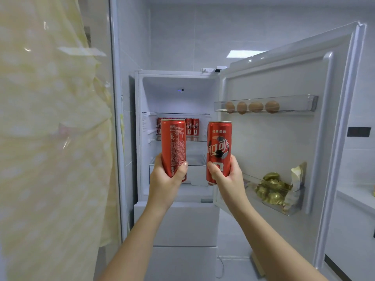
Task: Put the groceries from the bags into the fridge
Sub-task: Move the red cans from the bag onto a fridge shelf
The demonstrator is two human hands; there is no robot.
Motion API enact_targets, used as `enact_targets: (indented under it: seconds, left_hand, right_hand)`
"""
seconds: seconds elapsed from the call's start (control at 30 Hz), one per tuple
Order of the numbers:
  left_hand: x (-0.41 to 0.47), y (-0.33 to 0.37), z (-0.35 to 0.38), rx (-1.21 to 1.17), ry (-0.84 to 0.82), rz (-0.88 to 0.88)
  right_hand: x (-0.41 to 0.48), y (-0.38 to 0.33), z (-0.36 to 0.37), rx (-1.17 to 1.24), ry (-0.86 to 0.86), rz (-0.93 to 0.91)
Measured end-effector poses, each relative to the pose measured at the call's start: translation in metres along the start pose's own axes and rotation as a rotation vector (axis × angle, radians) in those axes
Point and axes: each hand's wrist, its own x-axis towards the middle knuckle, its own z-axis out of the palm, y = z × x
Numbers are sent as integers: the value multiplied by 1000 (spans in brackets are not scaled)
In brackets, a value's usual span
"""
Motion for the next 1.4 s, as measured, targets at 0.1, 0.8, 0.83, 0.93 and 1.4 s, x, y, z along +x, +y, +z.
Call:
enact_targets:
  seconds: [0.1, 0.8, 0.83, 0.93, 1.4]
  left_hand:
    - [23, -27, 2, 0, 3, -7]
    - [269, -236, 7, 25, 7, -69]
    - [277, -244, 11, 30, 11, -77]
    - [303, -271, 24, 57, 19, -95]
    - [460, -368, 79, 250, 121, -198]
  right_hand:
    - [21, 22, 9, -12, -6, 5]
    - [237, 192, 122, 2, 42, 84]
    - [246, 199, 126, 1, 43, 89]
    - [278, 228, 137, 2, 43, 99]
    - [446, 341, 185, -110, 77, 106]
